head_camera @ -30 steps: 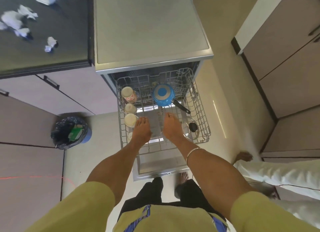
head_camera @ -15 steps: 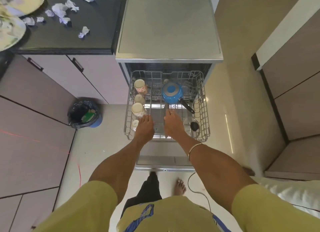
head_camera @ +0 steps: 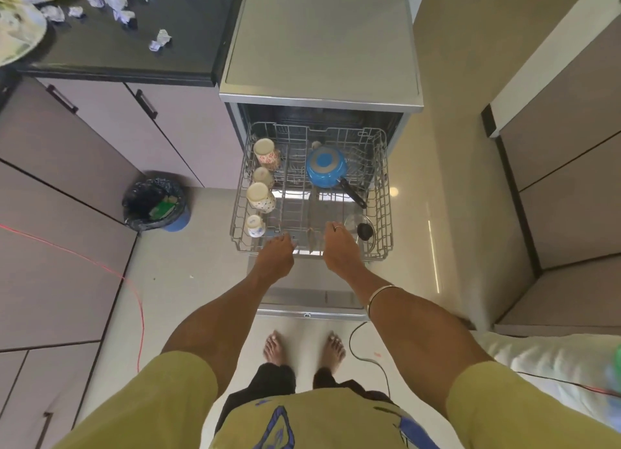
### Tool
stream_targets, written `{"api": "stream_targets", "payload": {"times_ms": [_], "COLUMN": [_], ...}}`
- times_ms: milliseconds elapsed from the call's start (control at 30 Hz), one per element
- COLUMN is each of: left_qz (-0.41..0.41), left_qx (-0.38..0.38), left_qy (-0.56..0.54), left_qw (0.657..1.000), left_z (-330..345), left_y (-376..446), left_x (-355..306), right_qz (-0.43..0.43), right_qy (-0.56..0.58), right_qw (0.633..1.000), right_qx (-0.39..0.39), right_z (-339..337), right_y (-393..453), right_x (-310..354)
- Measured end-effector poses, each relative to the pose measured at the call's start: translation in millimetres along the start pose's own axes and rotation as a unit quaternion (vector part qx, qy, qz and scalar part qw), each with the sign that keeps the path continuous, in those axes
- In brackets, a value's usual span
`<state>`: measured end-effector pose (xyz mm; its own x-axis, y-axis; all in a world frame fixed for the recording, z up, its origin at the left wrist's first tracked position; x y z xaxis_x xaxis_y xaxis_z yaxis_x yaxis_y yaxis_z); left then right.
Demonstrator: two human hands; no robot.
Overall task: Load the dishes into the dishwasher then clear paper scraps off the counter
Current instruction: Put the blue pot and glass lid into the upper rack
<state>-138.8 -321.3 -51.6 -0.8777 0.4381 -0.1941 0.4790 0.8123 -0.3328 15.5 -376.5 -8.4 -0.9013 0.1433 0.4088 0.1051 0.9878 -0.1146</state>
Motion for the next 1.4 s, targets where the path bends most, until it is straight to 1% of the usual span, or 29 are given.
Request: {"api": "stream_targets", "payload": {"times_ms": [167,267,500,600,700,833,967,1100,1167,1233,1333,1400], "left_qz": [0.019,0.013,0.000,-0.010,-0.008,0.031,0.012,0.026,0.048,0.053,0.011,-0.005], "left_qx": [-0.014,-0.025,0.003,0.013,0.001,-0.064,-0.089,-0.160,-0.203,-0.236,-0.289,-0.331], "left_qy": [0.019,0.031,0.012,-0.008,-0.041,-0.077,-0.083,-0.061,-0.059,-0.086,-0.140,-0.147], "left_qw": [1.000,0.999,1.000,1.000,0.999,0.995,0.993,0.985,0.976,0.967,0.947,0.932], "left_z": [5.5,19.1,71.2,91.9,110.9,130.7,151.5,171.4,176.9,182.5,192.9,199.1], "left_y": [5.3,10.9,23.9,29.7,34.6,47.1,66.1,72.7,76.7,81.1,88.4,89.4], "left_x": [6.2,17.6,35.3,37.2,36.0,31.6,33.8,39.8,42.1,42.7,35.0,31.8], "right_qz": [0.018,0.024,0.044,0.042,0.029,0.035,0.015,0.016,-0.003,-0.026,-0.044,-0.059], "right_qy": [0.008,0.012,0.033,0.024,0.030,0.045,0.022,-0.012,-0.018,-0.028,-0.040,-0.050], "right_qw": [1.000,1.000,0.998,0.998,0.997,0.997,0.997,0.997,0.995,0.991,0.981,0.974], "right_qx": [-0.006,-0.011,-0.005,-0.042,-0.066,-0.060,-0.072,-0.078,-0.099,-0.131,-0.184,-0.214], "right_z": [5.3,15.4,70.5,89.1,112.8,139.6,164.3,195.5,202.6,207.6,221.1,227.1], "right_y": [-0.3,0.2,1.2,-2.4,1.1,9.7,16.9,20.0,21.6,23.5,28.9,28.7], "right_x": [-0.2,0.3,-16.6,-22.7,-27.9,-40.7,-59.9,-75.7,-80.1,-84.5,-93.8,-96.7]}}
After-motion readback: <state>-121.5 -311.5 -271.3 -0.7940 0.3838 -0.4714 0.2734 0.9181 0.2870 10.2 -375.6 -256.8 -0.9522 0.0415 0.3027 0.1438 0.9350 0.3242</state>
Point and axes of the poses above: each hand's wrist, its own y-axis towards the middle knuckle, its own z-axis out of the palm, x = y × z, the point moved 3 cm from there along y, towards the middle knuckle, and after that the axes turned 8 degrees about -z, right-handed, at the moved point
